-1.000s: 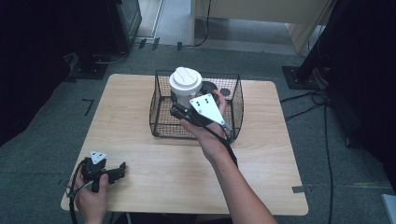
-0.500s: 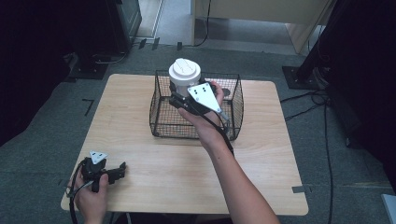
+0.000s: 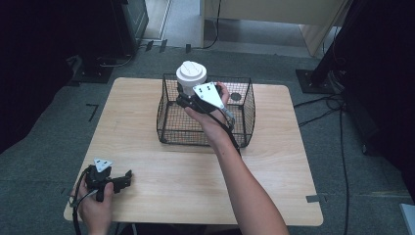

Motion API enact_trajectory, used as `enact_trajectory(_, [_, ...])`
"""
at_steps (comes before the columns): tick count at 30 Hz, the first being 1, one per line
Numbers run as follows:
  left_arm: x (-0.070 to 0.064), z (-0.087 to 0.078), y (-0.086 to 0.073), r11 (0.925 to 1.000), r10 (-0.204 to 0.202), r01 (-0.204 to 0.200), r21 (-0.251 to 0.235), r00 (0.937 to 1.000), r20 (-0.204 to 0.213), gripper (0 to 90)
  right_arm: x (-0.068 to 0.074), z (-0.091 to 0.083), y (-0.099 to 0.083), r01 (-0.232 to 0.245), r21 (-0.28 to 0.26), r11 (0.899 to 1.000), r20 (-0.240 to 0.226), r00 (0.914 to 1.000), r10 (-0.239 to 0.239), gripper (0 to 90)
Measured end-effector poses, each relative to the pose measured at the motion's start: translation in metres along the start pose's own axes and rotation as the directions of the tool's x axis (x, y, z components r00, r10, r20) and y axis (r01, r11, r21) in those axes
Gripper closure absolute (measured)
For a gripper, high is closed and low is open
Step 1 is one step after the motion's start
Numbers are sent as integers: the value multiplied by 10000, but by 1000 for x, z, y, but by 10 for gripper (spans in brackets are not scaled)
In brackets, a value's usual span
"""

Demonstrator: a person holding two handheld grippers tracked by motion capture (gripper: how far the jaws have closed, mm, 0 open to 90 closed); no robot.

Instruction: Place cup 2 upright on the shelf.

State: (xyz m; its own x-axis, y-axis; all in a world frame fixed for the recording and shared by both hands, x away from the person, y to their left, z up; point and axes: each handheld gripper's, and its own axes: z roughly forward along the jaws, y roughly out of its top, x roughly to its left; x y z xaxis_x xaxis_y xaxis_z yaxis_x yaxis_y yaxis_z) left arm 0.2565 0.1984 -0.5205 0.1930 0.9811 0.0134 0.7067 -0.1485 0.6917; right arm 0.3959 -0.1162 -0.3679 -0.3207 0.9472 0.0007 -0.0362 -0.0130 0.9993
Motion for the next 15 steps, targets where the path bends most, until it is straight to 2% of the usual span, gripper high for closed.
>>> enact_trajectory(2, [0,0,0,10000,-4,4,8,10000,3,0,-2,8,-9,-181,200,9996,-109,9998,184,160])
enact_trajectory(6, [0,0,0,10000,19,-19,28,10000,2,0,-1,20,-19,-117,479,9988,-292,9995,131,160])
enact_trajectory(11, [0,0,0,10000,39,-39,25,10000,-1,0,1,30,-29,-254,784,9966,-347,9990,282,160])
enact_trajectory(15, [0,0,0,10000,40,-40,26,10000,4,0,1,37,-38,-192,1051,9943,-375,9990,233,160])
